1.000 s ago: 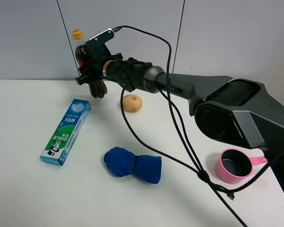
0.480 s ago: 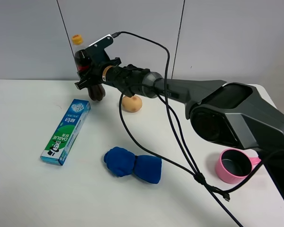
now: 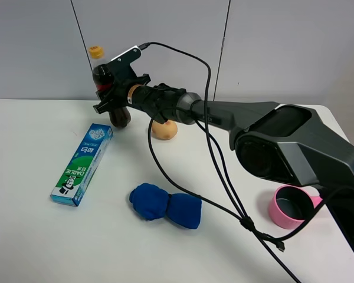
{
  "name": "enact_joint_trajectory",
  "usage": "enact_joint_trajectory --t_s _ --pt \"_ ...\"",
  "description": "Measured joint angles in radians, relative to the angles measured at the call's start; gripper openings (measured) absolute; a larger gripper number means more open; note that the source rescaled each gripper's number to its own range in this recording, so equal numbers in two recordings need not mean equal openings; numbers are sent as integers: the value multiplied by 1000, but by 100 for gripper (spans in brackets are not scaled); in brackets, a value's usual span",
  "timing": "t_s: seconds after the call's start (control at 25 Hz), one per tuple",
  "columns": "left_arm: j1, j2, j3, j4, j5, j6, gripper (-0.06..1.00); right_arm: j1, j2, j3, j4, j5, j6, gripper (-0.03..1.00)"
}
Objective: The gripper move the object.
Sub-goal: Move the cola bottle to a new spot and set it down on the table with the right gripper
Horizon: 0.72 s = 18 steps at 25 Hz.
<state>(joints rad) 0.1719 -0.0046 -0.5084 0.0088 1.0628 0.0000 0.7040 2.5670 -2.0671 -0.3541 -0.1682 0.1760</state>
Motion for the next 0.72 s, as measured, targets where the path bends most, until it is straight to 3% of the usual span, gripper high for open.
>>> enact_joint_trajectory --t_s 0.6,0.64,0.72 --pt "0 0 0 1 0 0 100 0 8 -3 1 -14 3 1" --pt "0 0 0 1 0 0 100 0 8 -3 1 -14 9 2" --pt "0 0 0 1 0 0 100 0 8 -6 1 -32 19 34"
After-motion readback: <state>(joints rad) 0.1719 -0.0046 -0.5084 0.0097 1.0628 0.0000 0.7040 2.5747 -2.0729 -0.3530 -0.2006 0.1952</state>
